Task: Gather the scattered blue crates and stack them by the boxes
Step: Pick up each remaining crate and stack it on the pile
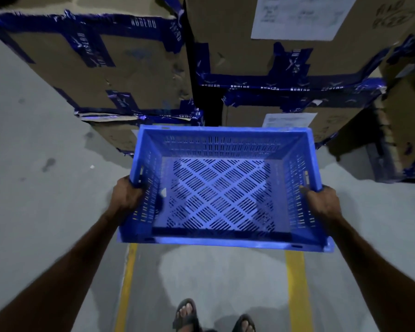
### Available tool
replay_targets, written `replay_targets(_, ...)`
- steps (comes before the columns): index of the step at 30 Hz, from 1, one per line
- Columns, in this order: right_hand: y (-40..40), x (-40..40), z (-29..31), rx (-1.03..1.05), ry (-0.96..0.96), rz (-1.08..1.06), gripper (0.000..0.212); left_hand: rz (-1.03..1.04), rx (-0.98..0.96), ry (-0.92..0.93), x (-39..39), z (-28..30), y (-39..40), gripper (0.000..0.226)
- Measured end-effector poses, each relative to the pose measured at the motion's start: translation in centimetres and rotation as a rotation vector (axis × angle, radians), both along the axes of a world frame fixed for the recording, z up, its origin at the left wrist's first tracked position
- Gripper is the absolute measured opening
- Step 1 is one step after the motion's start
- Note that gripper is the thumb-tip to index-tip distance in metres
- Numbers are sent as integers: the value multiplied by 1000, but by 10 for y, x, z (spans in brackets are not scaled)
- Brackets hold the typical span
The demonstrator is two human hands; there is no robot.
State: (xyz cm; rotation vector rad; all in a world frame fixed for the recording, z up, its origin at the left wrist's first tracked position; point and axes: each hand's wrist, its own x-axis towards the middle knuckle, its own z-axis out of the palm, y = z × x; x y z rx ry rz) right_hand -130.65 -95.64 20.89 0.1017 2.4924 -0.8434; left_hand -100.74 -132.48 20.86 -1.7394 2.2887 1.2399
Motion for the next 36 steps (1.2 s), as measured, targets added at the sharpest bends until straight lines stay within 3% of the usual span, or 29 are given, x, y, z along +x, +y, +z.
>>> replay_targets(6,-5,2,6,52,21,16,30,9,9,31,-4,3,4,19)
replay_targets(11,-4,1,2,67,13,-3,38,-3,14,20,-5,10,5,45)
replay_targets(15,-6,1,3,62,27,0,33,0,25,-5,-5,12,4,41)
replay_targets(19,-6,3,10,41,30,18,29,19,-7,-24,-4,16,5,54)
replay_targets(36,-2,3,1,38,43,28,29,-18,-9,0,-2,5,6,32)
